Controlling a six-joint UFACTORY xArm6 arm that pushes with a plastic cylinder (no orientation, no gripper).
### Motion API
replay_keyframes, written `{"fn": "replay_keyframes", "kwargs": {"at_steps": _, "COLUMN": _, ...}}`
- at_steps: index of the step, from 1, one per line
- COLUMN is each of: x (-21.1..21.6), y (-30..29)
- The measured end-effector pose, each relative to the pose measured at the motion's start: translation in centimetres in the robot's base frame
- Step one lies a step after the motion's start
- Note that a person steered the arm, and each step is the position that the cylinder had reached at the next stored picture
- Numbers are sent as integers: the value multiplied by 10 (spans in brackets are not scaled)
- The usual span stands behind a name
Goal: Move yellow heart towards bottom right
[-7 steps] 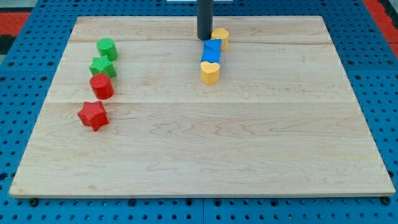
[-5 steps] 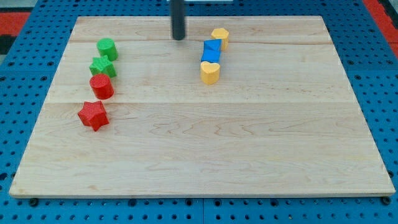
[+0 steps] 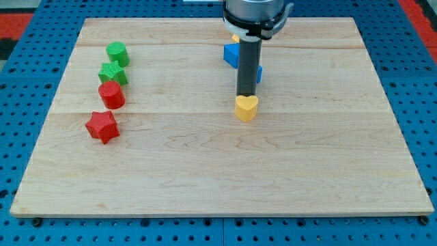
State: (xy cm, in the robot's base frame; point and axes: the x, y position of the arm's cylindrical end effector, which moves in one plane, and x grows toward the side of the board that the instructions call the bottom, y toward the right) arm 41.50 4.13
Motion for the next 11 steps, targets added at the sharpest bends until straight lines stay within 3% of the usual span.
{"fn": "replay_keyframes", "kwargs": {"at_steps": 1, "x": 3, "y": -30}}
{"fn": "replay_keyframes", "kwargs": {"at_steps": 3, "x": 28, "y": 69}}
{"fn": "replay_keyframes", "kwargs": {"at_steps": 5, "x": 8, "y": -27}}
{"fn": "replay_keyframes", "kwargs": {"at_steps": 6, "x": 28, "y": -41}}
{"fn": "replay_keyframes", "kwargs": {"at_steps": 10, "x": 73, "y": 70}}
{"fn": "replay_keyframes", "kwargs": {"at_steps": 11, "x": 56, "y": 69}}
